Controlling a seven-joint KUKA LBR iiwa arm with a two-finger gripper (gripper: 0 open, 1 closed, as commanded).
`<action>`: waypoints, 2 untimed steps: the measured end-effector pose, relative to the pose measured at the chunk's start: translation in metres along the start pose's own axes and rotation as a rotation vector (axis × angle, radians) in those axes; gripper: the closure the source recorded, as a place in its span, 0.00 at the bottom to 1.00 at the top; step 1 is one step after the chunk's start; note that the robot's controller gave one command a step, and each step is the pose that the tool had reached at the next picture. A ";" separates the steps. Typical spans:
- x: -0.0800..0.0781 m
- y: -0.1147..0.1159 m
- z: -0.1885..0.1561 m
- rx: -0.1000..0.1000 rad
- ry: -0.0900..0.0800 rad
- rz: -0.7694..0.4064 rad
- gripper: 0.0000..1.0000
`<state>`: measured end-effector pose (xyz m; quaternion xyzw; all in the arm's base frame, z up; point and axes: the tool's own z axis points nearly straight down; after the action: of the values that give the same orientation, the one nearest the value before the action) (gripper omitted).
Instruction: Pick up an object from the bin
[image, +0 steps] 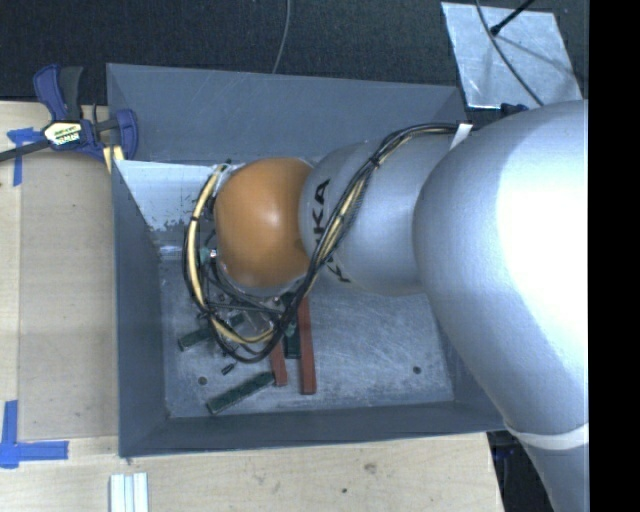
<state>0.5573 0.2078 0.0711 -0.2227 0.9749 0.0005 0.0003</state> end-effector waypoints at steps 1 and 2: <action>0.000 0.000 0.000 0.000 0.000 0.000 1.00; 0.001 0.000 -0.003 0.000 0.001 0.000 1.00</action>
Offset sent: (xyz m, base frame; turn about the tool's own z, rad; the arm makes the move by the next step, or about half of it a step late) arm 0.0000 0.0000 0.0914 0.0000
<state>0.5562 0.2075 0.0741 -0.2225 0.9749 0.0006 -0.0003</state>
